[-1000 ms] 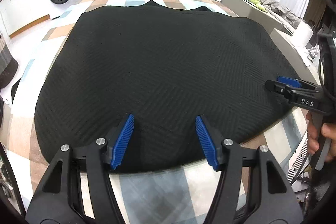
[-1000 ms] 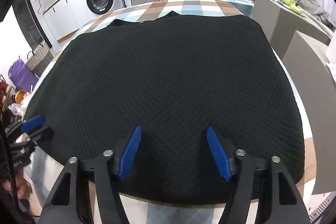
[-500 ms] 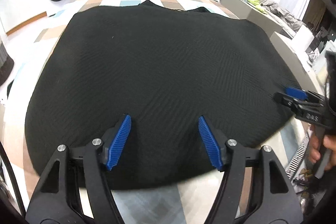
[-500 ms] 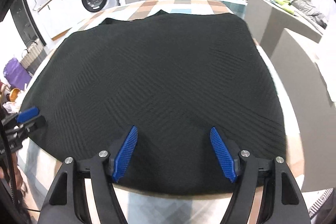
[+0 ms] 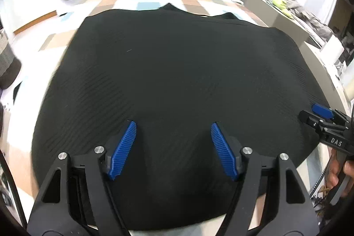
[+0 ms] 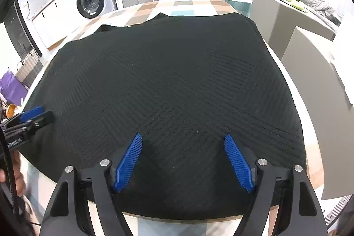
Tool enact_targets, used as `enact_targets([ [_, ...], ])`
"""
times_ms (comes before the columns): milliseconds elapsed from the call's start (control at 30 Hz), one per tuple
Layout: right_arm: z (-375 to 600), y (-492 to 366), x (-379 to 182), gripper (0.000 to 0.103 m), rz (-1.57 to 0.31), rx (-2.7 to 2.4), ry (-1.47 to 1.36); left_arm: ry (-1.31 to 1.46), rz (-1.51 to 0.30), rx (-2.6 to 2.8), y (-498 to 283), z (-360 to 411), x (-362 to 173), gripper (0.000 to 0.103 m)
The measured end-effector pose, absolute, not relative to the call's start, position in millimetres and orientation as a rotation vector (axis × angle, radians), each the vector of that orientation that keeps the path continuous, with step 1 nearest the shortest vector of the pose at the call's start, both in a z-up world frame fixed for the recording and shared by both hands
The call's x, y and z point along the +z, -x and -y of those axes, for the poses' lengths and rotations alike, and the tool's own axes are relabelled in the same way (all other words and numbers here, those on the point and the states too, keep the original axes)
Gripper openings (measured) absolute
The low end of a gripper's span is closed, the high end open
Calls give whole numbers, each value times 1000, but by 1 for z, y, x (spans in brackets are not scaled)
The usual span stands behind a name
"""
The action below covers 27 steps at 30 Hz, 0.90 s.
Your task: Fold small clothes
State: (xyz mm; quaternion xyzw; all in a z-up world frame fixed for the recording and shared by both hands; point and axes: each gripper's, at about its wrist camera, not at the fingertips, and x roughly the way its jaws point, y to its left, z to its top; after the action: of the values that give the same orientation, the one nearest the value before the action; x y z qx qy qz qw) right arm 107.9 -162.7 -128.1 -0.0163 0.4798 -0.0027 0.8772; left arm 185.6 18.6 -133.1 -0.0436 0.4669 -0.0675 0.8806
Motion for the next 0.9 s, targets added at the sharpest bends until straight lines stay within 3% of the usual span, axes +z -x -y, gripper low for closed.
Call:
enact_targets([
  [533,161,-92,-107,79,-962,52,-115,422,-862,124,-77,-107,-117,68],
  [900,153,-83,-102,79,-950,77,-99,449,-868,148,-102,-103,-142,68],
])
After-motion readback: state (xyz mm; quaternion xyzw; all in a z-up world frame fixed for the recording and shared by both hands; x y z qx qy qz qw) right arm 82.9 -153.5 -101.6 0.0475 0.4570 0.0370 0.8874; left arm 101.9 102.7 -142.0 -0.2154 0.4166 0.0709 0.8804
